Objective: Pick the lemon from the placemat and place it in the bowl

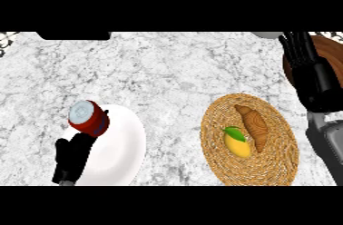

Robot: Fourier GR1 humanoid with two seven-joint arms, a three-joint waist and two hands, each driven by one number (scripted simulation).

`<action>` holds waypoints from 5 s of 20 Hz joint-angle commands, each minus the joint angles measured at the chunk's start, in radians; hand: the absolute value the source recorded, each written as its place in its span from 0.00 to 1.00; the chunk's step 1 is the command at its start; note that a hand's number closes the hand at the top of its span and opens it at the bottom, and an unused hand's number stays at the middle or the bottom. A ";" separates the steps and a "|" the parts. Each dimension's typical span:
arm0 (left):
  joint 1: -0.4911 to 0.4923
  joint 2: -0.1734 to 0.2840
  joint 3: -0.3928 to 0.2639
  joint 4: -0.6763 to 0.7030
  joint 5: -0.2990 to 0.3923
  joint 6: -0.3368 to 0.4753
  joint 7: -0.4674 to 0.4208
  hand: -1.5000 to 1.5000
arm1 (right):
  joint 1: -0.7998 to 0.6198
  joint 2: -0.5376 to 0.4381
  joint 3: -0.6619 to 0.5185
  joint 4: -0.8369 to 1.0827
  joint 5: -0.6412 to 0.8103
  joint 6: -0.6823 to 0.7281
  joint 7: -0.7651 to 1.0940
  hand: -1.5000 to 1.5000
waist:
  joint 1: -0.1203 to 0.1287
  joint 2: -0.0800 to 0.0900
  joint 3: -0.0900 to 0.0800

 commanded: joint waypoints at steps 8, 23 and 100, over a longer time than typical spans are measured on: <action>-0.154 -0.035 0.080 -0.032 0.007 0.041 -0.085 0.50 | 0.155 -0.102 0.347 -0.106 0.421 0.071 -0.130 1.00 | -0.036 -0.008 0.019; -0.196 -0.070 0.089 -0.014 -0.022 0.035 -0.059 0.50 | 0.508 -0.225 0.070 -0.478 0.200 0.138 -0.225 0.00 | -0.010 -0.001 0.017; -0.179 -0.215 0.175 -0.012 -0.171 -0.084 -0.058 0.50 | 0.388 0.203 0.096 0.054 0.971 0.569 -0.239 1.00 | 0.005 0.001 0.019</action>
